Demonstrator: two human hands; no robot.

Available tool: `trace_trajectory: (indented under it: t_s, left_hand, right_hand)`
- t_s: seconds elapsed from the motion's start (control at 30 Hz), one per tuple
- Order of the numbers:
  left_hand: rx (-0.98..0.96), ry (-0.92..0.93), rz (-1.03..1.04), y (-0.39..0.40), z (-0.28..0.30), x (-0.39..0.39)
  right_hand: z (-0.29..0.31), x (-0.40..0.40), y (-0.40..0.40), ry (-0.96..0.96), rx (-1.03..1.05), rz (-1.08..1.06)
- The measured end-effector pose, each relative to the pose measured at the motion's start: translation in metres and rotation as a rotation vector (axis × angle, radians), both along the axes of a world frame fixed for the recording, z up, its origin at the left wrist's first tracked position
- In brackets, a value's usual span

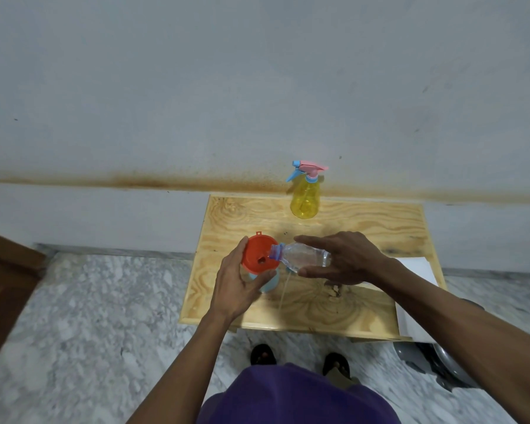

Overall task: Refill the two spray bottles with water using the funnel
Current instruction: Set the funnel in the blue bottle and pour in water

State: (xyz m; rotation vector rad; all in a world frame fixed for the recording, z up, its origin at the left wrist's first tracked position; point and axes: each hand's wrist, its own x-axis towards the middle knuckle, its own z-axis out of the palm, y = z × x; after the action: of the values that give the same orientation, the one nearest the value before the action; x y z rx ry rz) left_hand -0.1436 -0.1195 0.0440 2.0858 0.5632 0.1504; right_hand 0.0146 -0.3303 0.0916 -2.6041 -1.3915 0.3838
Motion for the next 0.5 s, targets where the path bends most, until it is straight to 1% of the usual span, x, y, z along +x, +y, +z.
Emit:
trace_trajectory:
  t_s: [0.5]
  left_hand:
    - [0.007, -0.001, -0.01, 0.0004, -0.0018, -0.0003]
  right_hand:
    - [0.0031, 0.0011, -0.0016, -0.024, -0.021, 0.017]
